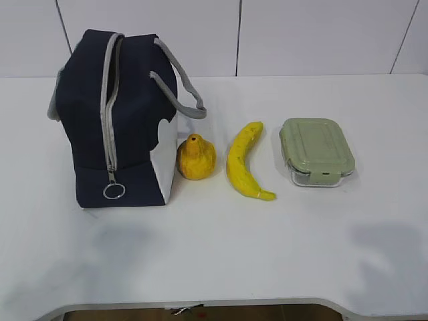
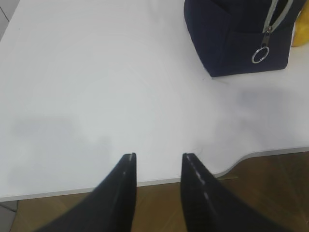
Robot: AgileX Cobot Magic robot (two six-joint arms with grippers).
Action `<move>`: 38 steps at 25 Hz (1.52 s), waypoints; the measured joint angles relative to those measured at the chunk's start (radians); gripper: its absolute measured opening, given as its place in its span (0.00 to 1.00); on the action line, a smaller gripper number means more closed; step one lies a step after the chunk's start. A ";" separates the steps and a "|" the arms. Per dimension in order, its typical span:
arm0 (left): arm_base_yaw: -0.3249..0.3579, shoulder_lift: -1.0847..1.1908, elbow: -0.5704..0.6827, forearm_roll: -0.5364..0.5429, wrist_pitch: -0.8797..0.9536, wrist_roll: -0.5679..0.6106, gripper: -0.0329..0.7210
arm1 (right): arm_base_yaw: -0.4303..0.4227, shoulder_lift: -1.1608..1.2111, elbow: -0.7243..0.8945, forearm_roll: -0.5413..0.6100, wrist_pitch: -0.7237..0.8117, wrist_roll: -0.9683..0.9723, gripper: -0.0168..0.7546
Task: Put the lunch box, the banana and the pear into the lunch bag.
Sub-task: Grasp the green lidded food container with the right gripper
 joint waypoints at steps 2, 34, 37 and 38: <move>0.000 0.000 0.000 0.000 0.000 0.000 0.36 | 0.000 0.052 -0.012 0.037 -0.004 0.012 0.60; 0.000 0.000 0.000 0.004 0.000 0.000 0.36 | 0.000 1.036 -0.470 0.302 -0.007 -0.302 0.60; 0.000 0.000 0.000 0.004 0.000 0.000 0.36 | -0.030 1.115 -0.518 0.356 0.015 -0.351 0.60; 0.000 0.000 0.000 0.004 0.000 0.000 0.36 | -0.052 1.142 -0.533 0.387 0.028 -0.376 0.60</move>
